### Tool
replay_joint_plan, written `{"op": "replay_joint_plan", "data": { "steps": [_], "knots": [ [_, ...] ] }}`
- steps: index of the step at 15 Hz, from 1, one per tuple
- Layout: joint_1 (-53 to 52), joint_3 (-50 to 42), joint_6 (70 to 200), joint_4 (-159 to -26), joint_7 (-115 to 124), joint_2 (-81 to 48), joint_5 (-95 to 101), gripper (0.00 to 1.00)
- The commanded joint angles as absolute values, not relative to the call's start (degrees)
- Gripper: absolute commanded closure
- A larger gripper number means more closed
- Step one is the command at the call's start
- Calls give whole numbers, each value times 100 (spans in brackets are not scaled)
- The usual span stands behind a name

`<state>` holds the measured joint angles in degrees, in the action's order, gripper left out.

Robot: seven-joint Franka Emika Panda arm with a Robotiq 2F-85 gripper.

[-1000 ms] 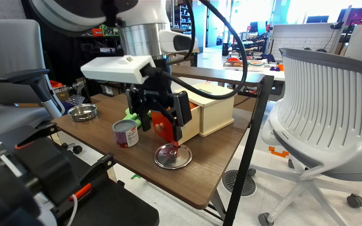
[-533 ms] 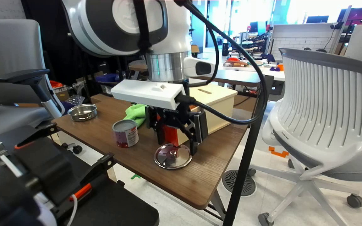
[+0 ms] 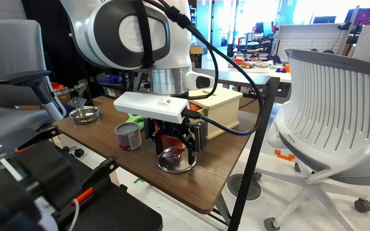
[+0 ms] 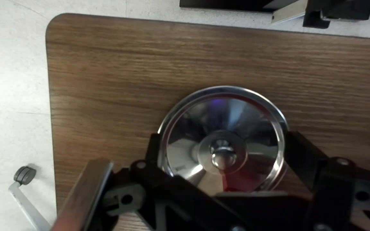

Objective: Put the silver lid on the silver pot

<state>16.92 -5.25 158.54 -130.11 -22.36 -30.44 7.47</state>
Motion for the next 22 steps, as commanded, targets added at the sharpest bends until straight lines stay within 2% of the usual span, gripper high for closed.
{"op": "replay_joint_plan", "data": {
  "steps": [1, 4, 9, 10, 12, 22],
  "knots": [
    [1829, -385, 15915, -12981, -2429, -3030, 720, 34],
    [1791, -430, 15965, -12951, -2404, -3075, 762, 60],
    [1756, -479, 16056, -12899, -2371, -3047, 803, 95],
    [1743, -495, 16079, -12894, -2363, -3048, 821, 99],
    [1763, -487, 16056, -12889, -2392, -3050, 824, 95],
    [1723, -911, 16038, -13015, -2446, -3191, 1342, 95]
  ]
}}
